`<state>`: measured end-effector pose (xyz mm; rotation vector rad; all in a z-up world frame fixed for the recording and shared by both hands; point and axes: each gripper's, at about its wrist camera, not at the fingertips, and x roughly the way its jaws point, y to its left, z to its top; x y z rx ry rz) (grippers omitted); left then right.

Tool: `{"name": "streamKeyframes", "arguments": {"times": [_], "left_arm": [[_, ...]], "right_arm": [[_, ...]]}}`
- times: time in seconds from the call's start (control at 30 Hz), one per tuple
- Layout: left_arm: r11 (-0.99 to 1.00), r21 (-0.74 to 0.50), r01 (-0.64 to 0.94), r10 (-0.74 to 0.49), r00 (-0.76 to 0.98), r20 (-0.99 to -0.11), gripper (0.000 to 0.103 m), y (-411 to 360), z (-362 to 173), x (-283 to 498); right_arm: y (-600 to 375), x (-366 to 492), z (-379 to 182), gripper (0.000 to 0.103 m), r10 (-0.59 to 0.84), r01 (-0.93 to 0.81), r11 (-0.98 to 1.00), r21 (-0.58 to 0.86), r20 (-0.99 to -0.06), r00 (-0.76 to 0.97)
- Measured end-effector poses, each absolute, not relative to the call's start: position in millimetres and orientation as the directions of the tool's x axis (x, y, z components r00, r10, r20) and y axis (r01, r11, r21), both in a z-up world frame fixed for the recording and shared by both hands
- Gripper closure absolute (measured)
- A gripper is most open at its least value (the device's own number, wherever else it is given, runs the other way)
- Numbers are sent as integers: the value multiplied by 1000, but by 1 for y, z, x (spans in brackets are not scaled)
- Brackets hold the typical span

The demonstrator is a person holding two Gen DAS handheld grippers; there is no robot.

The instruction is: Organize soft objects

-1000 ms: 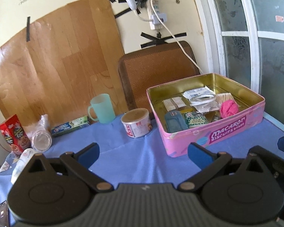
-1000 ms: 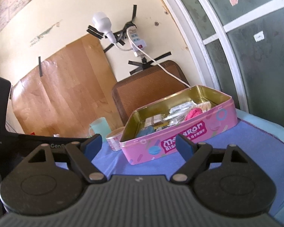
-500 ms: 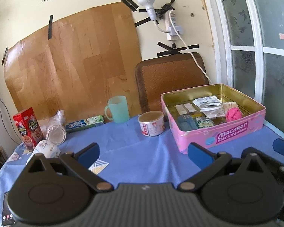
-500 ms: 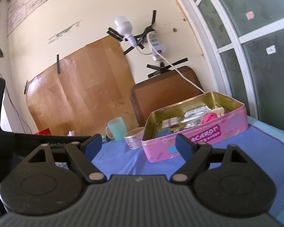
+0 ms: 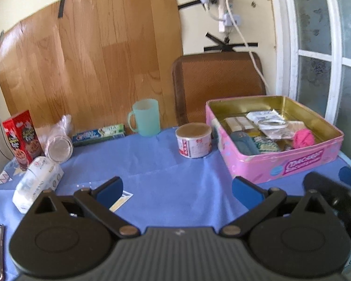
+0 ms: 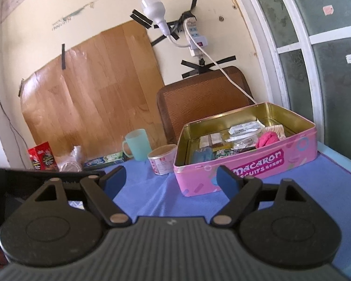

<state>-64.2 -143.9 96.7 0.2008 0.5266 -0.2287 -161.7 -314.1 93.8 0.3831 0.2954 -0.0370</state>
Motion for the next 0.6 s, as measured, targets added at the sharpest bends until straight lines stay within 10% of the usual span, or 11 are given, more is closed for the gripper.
{"name": "streamKeyframes", "arguments": {"times": [0.6], "left_arm": [[957,113,266,-173,840,-514,0,-114,60,-2]], "right_arm": [[-310,-102,83,18,-79,207,923,323,-368,927]]}}
